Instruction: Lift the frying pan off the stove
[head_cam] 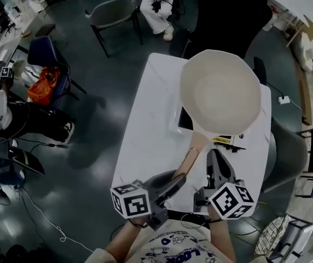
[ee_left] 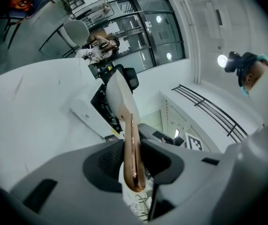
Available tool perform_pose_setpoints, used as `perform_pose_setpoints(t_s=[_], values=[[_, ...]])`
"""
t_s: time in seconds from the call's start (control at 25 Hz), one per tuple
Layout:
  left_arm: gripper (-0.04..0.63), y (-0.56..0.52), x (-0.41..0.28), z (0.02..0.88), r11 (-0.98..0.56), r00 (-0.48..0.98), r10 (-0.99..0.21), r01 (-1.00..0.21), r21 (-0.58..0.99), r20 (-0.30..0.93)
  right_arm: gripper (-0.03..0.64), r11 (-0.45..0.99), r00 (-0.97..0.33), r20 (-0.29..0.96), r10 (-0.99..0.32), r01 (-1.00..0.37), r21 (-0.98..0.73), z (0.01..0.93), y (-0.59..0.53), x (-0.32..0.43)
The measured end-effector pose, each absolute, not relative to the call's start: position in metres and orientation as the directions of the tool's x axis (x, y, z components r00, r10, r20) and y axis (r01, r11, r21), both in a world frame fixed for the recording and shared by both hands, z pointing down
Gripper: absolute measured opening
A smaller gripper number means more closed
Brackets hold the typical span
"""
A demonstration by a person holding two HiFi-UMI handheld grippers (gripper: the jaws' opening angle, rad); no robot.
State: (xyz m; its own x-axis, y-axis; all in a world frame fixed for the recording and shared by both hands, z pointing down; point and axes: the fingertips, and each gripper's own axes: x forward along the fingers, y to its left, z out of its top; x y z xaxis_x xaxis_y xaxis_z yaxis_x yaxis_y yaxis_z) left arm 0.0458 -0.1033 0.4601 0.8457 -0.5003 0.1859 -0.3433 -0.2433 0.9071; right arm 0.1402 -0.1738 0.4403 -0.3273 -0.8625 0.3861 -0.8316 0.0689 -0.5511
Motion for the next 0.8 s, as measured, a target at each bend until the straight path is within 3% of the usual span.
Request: perform_pose_setpoints(t_s=[0.16, 0.28, 0.44, 0.8], values=[[0.124, -0.1, 0.045, 0.46, -0.244, 0.839, -0.509, -0.353, 0.903, 0.19, 0.025, 0.072, -0.382, 0.372, -0.846, -0.773, -0.631, 0.443, -0.176, 0.138], [0.124, -0.1, 0.046, 0.46, -0.257, 0.847, -0.495, -0.357, 0.898, 0.195, 0.026, 0.044, -0.44, 0.331, -0.835, -0.653, -0.756, 0.445, -0.18, 0.134], [0.124, -0.102, 0.046, 0.459, -0.264, 0.851, -0.485, -0.361, 0.894, 0.2, 0.112, 0.012, -0.503, 0.271, -0.821, -0.489, -0.872, 0.449, -0.187, 0.129], [0.124, -0.098, 0.043, 0.461, -0.265, 0.853, -0.479, -0.366, 0.892, 0.207, 0.164, -0.03, -0.558, 0.242, -0.794, -0.361, -0.932, 0.463, -0.195, 0.122]])
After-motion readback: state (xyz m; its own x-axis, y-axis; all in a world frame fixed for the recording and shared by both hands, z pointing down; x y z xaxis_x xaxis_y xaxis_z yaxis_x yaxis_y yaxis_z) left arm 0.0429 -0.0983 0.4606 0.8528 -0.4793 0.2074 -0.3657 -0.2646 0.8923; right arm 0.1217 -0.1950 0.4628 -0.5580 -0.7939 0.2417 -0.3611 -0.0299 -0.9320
